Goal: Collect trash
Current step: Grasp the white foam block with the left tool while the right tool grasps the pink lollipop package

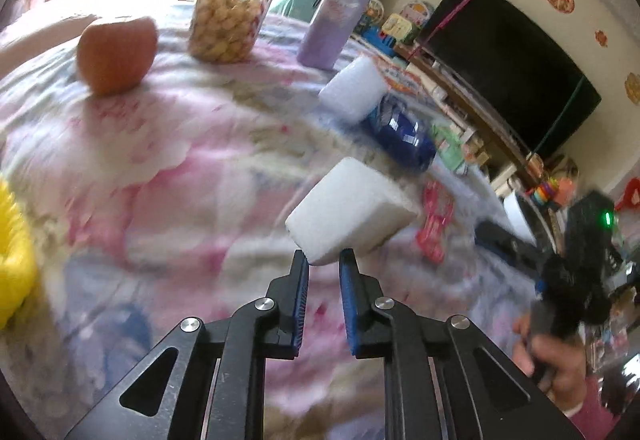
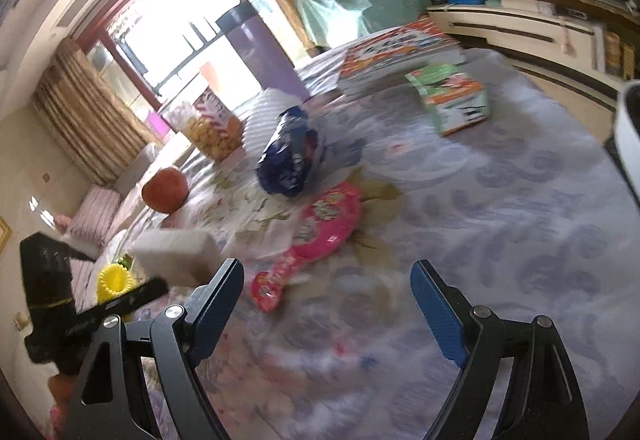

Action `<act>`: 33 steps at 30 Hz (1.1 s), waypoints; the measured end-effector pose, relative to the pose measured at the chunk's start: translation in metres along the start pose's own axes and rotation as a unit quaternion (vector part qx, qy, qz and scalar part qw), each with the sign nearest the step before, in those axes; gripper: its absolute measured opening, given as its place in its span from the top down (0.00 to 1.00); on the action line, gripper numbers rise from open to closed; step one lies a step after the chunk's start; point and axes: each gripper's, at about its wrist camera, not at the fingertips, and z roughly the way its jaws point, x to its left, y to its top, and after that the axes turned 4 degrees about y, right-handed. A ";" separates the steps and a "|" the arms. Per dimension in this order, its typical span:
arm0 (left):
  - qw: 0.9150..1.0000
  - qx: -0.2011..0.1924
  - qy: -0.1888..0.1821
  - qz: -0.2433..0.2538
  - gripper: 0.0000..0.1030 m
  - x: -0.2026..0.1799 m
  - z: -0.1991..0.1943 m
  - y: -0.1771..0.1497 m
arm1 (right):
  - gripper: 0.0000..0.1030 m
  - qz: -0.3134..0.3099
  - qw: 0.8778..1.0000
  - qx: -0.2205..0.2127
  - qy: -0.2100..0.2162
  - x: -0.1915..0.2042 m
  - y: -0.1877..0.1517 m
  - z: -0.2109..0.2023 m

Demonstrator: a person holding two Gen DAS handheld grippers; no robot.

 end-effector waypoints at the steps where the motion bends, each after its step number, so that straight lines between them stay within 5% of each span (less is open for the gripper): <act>1: 1.000 0.004 0.005 0.003 0.86 0.000 -0.002 -0.002 | 0.16 -0.006 1.000 0.003 -0.003 0.004 0.001 0.006; 5: 1.000 0.017 0.020 0.009 0.73 0.006 -0.005 -0.009 | 0.16 -0.021 1.000 0.016 -0.017 0.014 0.005 0.028; 7: 1.000 0.014 0.021 0.012 0.48 0.007 -0.010 -0.009 | 0.16 -0.031 0.999 0.018 -0.031 0.017 0.006 0.034; 8: 1.000 0.011 0.023 0.015 0.43 0.008 -0.012 -0.008 | 0.17 -0.040 0.998 0.019 -0.039 0.020 0.007 0.037; 13: 0.997 0.013 0.043 0.062 0.37 0.002 -0.011 -0.003 | 0.39 -0.058 0.996 0.026 -0.066 0.024 0.009 0.046; 16: 0.994 0.017 0.042 0.097 0.36 -0.008 -0.001 0.001 | 0.52 -0.057 0.996 0.024 -0.068 0.022 0.008 0.045; 20: 0.990 0.013 0.045 0.133 0.37 -0.021 0.012 0.001 | 0.53 -0.058 0.996 0.018 -0.059 0.023 0.007 0.041; 23: 0.988 0.009 0.040 0.147 0.55 -0.029 0.018 0.000 | 0.54 -0.065 0.997 0.016 -0.050 0.027 0.004 0.035; 24: 0.988 0.012 0.037 0.149 0.61 -0.032 0.020 -0.001 | 0.54 -0.067 0.997 0.017 -0.046 0.028 0.003 0.032; 33: 0.994 -0.002 0.019 0.109 0.66 -0.056 0.017 -0.015 | 0.54 -0.056 0.998 0.010 -0.037 0.011 -0.006 -0.007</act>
